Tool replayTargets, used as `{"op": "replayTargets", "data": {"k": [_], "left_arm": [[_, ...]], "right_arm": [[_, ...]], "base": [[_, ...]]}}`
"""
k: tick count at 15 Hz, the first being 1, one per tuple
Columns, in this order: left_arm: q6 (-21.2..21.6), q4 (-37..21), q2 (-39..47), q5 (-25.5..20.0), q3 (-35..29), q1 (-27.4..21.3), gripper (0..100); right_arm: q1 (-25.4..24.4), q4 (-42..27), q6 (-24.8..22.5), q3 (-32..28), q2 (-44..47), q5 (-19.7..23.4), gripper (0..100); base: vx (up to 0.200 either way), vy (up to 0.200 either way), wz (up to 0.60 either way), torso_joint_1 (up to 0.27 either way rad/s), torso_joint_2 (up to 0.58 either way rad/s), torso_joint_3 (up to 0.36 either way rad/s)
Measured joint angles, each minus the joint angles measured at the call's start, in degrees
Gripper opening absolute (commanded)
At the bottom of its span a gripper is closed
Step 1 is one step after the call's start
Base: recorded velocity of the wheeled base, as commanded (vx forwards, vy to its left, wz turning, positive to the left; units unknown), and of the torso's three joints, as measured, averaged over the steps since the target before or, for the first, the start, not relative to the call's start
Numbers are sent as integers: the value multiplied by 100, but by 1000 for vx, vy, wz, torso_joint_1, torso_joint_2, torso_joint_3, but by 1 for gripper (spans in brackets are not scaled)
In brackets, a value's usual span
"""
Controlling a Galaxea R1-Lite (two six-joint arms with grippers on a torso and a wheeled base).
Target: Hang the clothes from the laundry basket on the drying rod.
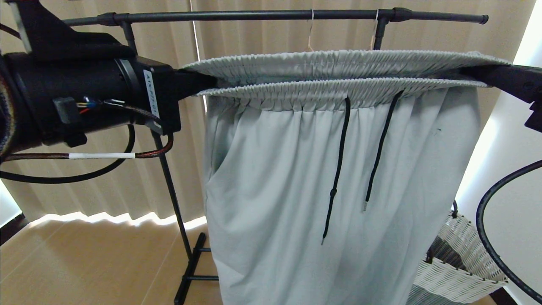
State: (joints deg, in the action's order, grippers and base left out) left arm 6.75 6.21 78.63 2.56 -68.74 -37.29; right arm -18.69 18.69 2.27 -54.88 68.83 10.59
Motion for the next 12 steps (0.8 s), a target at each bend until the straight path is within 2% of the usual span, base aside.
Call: {"op": "replayTargets", "data": {"k": [12], "left_arm": [[0, 0, 76, 41, 149, 135, 0]], "right_arm": [[-35, 11, 2, 299, 10, 27, 0]], "base": [[0, 0, 0, 0, 0, 0]]}}
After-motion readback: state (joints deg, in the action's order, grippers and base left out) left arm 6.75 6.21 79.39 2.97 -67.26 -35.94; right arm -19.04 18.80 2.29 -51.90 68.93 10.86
